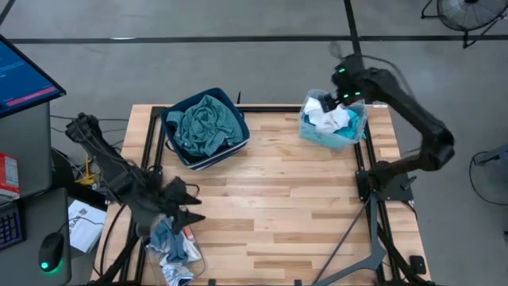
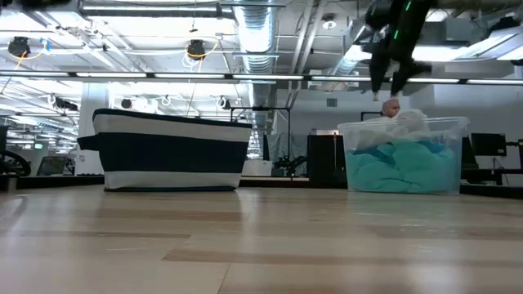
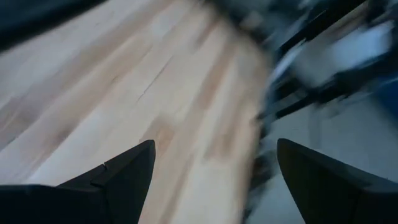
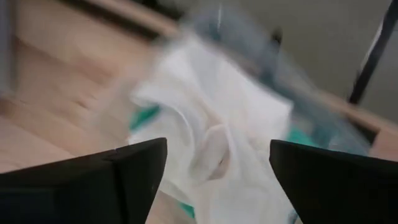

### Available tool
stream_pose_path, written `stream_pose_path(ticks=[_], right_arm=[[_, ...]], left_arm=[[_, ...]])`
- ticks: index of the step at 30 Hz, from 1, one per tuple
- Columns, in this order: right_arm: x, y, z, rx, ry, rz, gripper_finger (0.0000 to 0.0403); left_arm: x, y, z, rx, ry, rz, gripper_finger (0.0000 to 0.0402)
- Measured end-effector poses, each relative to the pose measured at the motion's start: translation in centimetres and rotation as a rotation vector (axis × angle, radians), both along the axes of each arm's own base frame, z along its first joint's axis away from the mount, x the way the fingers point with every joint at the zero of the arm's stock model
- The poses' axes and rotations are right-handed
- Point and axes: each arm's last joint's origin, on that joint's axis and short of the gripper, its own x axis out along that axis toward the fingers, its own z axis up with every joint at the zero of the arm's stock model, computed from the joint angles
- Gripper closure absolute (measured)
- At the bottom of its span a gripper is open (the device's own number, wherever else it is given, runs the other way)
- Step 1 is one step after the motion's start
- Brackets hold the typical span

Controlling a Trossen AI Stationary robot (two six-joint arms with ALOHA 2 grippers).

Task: Pick & Place Cloths
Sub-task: Return to Home Position

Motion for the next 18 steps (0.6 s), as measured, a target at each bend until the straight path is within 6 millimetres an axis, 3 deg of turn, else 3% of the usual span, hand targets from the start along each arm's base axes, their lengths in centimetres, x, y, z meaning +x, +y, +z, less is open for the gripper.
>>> stream_pose_path(ticks=[4, 7, 9, 11, 14, 15, 18], right_arm=[[-2.0, 3.6, 6.4, -0.175, -0.165, 0.044, 0.0132], [-4.6, 7.9, 11.1, -0.325, -0.341, 0.112, 0.0156], [-6.8, 11.0, 13.1, -0.407, -0.442, 0.159, 0.0191], [-9.1, 13.8, 13.9, -0.445, -0.538, 0.197, 0.0247], [-12.4, 16.9, 13.8, -0.471, -0.658, 0.249, 0.0360], [-13.5, 17.7, 13.4, -0.474, -0.695, 0.256, 0.0380], [-16.3, 19.5, 11.5, -0.468, -0.811, 0.223, 0.0389]], left_arm=[[-0.8, 1.8, 5.6, 0.012, -0.290, -0.021, 0.0093], [-2.6, 3.7, 10.1, 0.143, -0.497, -0.032, 0.0122], [-4.1, 5.2, 12.4, 0.258, -0.575, -0.057, 0.0154], [-5.6, 6.7, 13.6, 0.362, -0.628, -0.079, 0.0196], [-7.8, 8.7, 13.8, 0.491, -0.650, -0.113, 0.0276], [-8.4, 9.3, 13.5, 0.512, -0.645, -0.120, 0.0307], [-10.2, 11.0, 11.9, 0.504, -0.636, -0.133, 0.0384]])
